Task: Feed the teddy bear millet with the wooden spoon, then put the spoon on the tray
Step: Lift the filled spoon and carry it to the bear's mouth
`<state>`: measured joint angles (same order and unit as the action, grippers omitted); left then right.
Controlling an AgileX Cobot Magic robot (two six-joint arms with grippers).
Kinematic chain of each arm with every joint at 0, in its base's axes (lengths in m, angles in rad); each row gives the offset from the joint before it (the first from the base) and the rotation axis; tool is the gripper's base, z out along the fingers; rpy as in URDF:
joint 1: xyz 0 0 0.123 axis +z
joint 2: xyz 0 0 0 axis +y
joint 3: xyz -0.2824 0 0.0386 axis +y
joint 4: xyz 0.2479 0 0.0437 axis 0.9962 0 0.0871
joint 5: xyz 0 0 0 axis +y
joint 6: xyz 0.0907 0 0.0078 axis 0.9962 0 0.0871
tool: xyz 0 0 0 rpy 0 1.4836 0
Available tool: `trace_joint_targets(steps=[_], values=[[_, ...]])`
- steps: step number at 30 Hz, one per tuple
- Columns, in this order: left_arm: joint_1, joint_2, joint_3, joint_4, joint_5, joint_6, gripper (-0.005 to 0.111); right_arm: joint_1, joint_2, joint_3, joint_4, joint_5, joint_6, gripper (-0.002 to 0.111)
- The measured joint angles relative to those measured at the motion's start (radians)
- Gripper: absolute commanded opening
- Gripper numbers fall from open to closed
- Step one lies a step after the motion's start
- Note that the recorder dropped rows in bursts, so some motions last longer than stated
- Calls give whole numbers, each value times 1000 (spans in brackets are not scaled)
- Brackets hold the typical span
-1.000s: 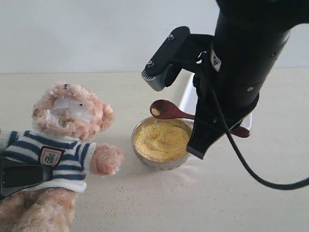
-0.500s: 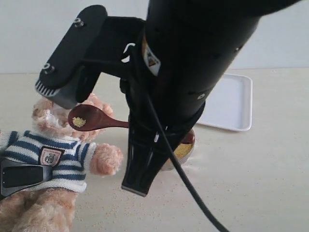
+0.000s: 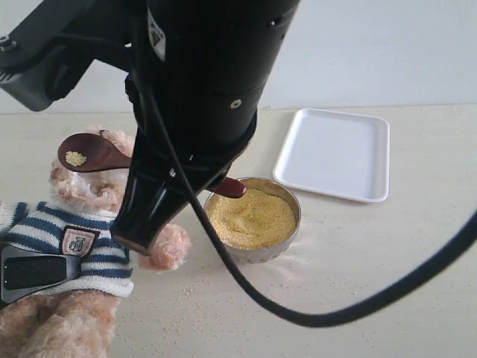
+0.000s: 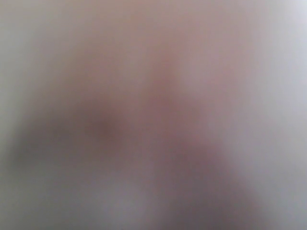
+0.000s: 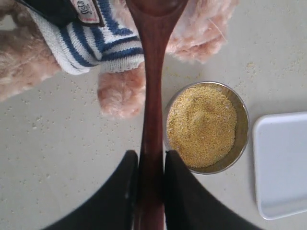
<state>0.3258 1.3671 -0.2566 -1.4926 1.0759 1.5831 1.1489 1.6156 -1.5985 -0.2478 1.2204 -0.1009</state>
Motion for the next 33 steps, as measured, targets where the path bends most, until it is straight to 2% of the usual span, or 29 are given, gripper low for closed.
trace_joint_targets(steps=[19, 33], values=[[0, 0, 0, 0, 0, 0, 5, -72, 8, -4, 139, 2, -18, 4], [0, 0, 0, 0, 0, 0, 5, -72, 85, -4, 25, 2, -29, 4]])
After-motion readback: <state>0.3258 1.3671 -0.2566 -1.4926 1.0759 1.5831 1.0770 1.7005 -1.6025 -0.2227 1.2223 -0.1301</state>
